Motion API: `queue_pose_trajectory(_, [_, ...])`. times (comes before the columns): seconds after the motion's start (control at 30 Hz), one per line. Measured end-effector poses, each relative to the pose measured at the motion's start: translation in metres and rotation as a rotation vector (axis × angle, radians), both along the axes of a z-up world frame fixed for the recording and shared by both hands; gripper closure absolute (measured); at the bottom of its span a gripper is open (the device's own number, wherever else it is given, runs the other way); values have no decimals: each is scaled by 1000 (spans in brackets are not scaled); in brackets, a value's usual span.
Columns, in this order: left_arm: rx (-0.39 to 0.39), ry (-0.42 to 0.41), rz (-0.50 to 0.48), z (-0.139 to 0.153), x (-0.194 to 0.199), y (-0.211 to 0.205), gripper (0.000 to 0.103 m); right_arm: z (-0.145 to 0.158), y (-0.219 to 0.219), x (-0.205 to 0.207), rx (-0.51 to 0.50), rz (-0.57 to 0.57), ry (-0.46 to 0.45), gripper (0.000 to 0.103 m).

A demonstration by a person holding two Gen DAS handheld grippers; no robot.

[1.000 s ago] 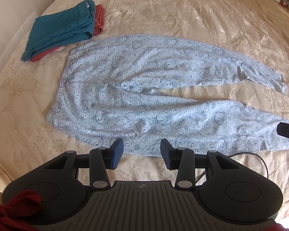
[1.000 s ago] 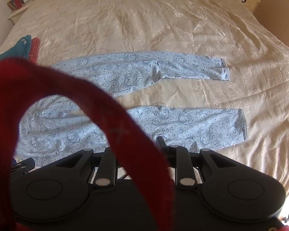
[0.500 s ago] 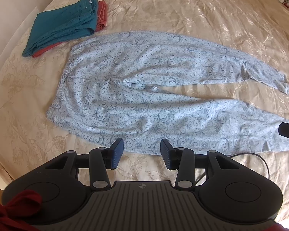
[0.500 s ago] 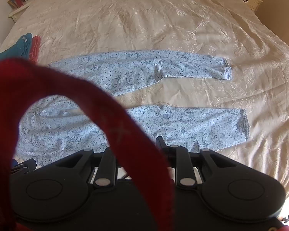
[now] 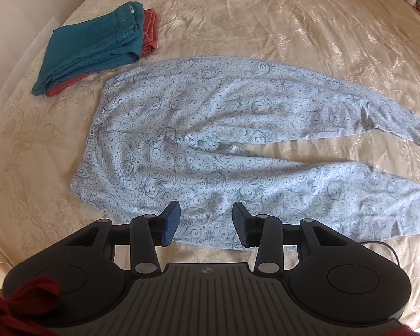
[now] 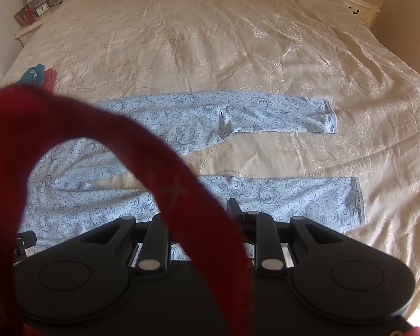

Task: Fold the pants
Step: 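Lower the left gripper onto the pants waistband and close it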

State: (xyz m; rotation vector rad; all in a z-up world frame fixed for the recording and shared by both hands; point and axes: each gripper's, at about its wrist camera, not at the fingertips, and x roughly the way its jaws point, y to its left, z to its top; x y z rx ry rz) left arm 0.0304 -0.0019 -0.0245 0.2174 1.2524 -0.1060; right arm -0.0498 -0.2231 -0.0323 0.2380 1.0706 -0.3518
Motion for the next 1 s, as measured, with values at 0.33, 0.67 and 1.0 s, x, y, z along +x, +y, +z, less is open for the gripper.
queue_pose_trajectory(0.33, [20, -7, 8, -23, 64, -18, 63, -35, -49, 55, 5, 139, -30, 69])
queue_pose_trajectory(0.67, [-15, 23, 13, -65, 133, -34, 63, -79, -90, 147, -36, 318, -108, 69])
queue_pose_trajectory(1.0, [-26, 44, 36, -92, 179, -35, 63, -141, -103, 211, -98, 611, -20, 68])
